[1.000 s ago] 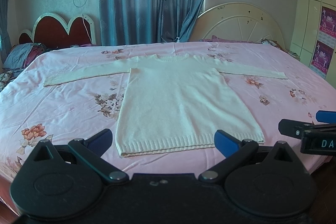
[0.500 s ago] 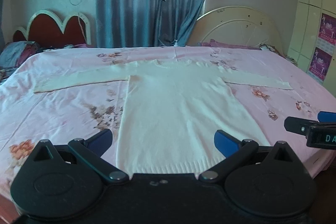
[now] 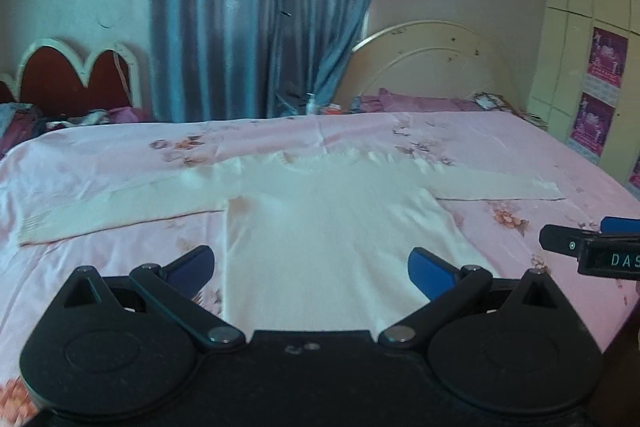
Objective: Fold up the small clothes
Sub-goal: 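Move the right gripper to the cuff of the sleeve nearest it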
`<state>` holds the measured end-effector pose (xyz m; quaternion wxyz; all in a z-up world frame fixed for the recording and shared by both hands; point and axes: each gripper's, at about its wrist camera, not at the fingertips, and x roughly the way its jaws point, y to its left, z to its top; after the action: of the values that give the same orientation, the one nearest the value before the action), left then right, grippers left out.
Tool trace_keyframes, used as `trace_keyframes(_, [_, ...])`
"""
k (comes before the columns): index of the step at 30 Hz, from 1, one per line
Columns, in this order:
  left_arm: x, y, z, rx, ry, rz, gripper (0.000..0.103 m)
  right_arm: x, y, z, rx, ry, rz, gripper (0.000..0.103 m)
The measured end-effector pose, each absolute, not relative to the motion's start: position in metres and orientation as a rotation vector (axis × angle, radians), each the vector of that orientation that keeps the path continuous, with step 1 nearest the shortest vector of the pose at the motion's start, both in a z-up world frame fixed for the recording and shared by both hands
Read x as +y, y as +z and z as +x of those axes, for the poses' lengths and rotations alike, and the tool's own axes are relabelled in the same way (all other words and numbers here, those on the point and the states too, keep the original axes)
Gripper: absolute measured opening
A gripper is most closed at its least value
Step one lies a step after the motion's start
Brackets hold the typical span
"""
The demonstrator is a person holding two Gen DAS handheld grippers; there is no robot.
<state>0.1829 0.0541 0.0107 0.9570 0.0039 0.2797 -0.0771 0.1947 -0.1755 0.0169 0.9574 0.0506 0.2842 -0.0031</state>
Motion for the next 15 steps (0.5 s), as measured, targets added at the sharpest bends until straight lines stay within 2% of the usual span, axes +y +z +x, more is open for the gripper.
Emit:
trace_keyframes(6, [0.044,0.005,0.220,0.570,-0.175,-0.020,0.102,-0.203,0.018,0.227,0.551,-0.043,0.114,0.103])
trace_keyframes(11, [0.023,-0.006,0.253,0.562,-0.160,-0.006,0.096,-0.247,0.007,0.264,0.535,-0.097,0.151,0.103])
trace_keyframes(15, [0.006,-0.015,0.287,0.565,-0.107,-0.020,0.098,-0.291,-0.007,0.302,0.530,-0.133,0.179,0.103])
